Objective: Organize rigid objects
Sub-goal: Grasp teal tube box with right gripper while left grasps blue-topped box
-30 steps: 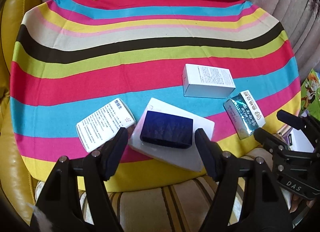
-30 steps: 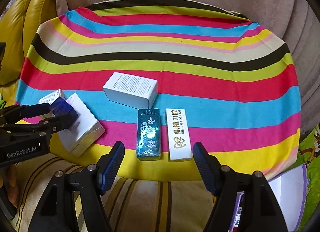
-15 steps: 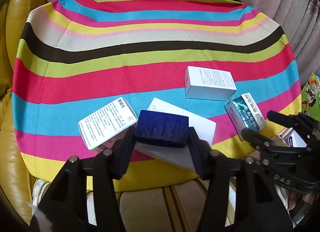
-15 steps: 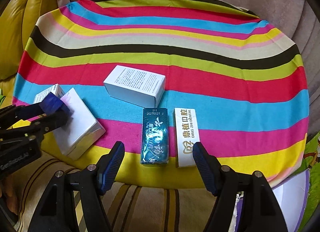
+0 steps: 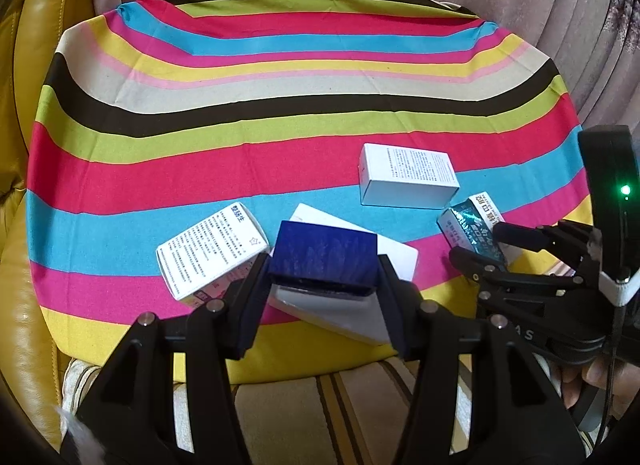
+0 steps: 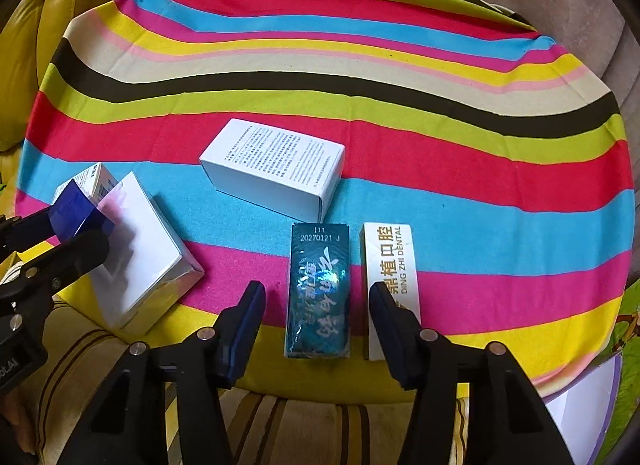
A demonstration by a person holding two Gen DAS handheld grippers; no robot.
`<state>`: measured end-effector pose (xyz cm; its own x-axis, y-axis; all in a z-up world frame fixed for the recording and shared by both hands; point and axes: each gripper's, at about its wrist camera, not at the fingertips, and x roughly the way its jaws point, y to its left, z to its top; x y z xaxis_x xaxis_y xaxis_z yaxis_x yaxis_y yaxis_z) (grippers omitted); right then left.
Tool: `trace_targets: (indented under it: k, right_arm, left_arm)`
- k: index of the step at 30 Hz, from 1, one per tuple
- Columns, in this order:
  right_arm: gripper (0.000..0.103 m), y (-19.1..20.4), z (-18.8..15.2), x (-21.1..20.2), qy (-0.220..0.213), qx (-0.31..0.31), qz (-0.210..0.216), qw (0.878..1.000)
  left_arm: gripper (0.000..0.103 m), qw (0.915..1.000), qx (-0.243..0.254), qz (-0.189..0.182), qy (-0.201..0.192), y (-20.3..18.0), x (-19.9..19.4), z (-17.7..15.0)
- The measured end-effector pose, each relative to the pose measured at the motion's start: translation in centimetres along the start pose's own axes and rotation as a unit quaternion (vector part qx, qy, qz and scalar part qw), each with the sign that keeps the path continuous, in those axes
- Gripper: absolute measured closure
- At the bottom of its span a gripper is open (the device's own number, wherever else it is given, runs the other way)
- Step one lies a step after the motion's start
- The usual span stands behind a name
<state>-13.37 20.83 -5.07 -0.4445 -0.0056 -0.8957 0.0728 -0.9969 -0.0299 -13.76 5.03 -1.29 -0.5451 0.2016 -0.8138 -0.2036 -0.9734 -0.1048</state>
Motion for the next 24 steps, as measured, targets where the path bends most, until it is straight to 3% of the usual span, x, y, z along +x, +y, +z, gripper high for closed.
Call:
trace_targets:
  k: [2,4,12,24]
  right_arm:
    - [0.055,0.2,0.0,0.0,-0.002,-0.004,0.000,1.000]
    - [0.069,0.3,-0.1,0.0,-0.003,-0.008,0.012,1.000]
    - [0.069,-0.3,-0.6,-0.4,-0.017,-0.001,0.042,0.999]
    - [0.069,-1.1,-2.2,-3.3,-0.056,0.015,0.037,0.998]
  left_arm:
    - [0.047,1.0000,0.000,0.000,-0.001,-0.1,-0.1,-0.1]
    - [0.047,1.0000,0.000,0.000,-0.001,-0.1,-0.1,-0.1]
    - [0.047,1.0000,-0.003,-0.002,-0.005,-0.4,-0.3,-0.2]
    - [0.047,0.9999,0.006,-0.010,-0.009,-1.5,-0.9,-0.4]
